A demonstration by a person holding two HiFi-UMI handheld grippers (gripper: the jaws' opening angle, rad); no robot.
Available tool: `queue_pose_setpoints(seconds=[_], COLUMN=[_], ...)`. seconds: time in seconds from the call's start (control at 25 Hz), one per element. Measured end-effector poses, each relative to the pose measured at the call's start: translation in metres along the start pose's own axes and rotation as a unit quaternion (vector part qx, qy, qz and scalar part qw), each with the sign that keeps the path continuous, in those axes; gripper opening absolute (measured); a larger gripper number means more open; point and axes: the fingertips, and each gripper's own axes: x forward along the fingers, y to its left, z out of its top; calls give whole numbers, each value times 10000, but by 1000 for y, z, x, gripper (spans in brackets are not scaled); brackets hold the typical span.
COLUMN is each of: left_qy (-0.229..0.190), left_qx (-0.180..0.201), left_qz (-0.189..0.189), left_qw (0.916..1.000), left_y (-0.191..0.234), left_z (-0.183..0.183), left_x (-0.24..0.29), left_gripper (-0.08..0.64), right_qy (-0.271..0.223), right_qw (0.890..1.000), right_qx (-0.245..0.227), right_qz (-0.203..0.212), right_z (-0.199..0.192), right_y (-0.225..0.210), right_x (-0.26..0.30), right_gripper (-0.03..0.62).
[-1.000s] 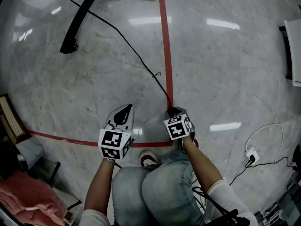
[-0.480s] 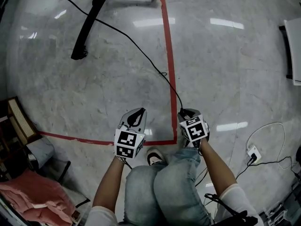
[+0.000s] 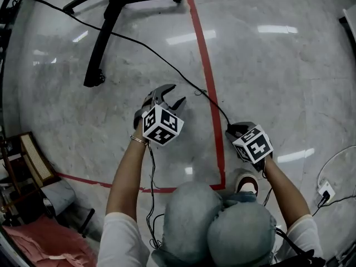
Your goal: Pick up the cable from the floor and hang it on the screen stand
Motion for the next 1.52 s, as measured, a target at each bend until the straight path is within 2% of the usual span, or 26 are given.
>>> queue_pose_setpoints(seconds=[0.04, 0.12, 0.24, 0.32, 0.4, 0.48, 0.6, 0.72, 0.92, 1.08, 1.2, 1.28, 1.32, 1.4, 1.52], left_qy=[177, 501, 1008, 1319, 1475, 1557, 1693, 1816, 1899, 1982, 1951, 1871, 1816, 1690, 1437], left_qx=[450, 1313, 2440, 2984, 3310, 3528, 3713, 3836, 3788, 3910, 3802, 3604, 3436, 2944, 2007], left_qz=[17, 155, 285, 241, 221, 291, 425, 588, 650, 787, 858, 905, 936, 998, 993], left_qw=[9988, 9900, 9641, 9450, 9318, 9222, 9120, 9036, 9035, 8953, 9000, 9093, 9166, 9353, 9640], left_y=[9, 27, 45, 49, 49, 50, 54, 57, 58, 58, 59, 59, 58, 57, 55], left_z=[-2, -3, -8, -11, -9, -7, -6, -8, -14, -19, -21, -19, -17, -14, -7], left_x=[10, 26, 44, 53, 60, 64, 66, 69, 68, 66, 62, 58, 56, 51, 37], left_gripper=[210, 218, 218, 218, 218, 218, 199, 124, 93, 52, 34, 26, 25, 23, 23], right_qy=[-22, -60, -61, -61, -121, -190, -276, -309, -426, -677, -810, -920, -961, -1036, -1257], right_qw=[10000, 9999, 9998, 9997, 9996, 9995, 9992, 9988, 9981, 9969, 9961, 9954, 9951, 9946, 9919], right_qx=[2, -39, -168, -225, -247, -230, -222, -250, -285, -280, -202, -169, -147, -61, 176], right_qz=[48, 98, 89, 87, 84, 117, 208, 294, 327, 296, 273, 205, 164, 95, 32], right_z=[3, 6, 5, 2, 3, 5, 7, 6, 7, 12, 18, 24, 26, 29, 37], right_y=[-2, -5, -8, -8, -8, -6, -4, -1, 1, -5, -8, -13, -16, -20, -28], right_x=[1, 2, 3, 3, 1, -2, -6, -12, -20, -31, -44, -48, -50, -54, -63], right_gripper=[115, 115, 115, 115, 115, 115, 115, 115, 115, 115, 115, 115, 115, 115, 114])
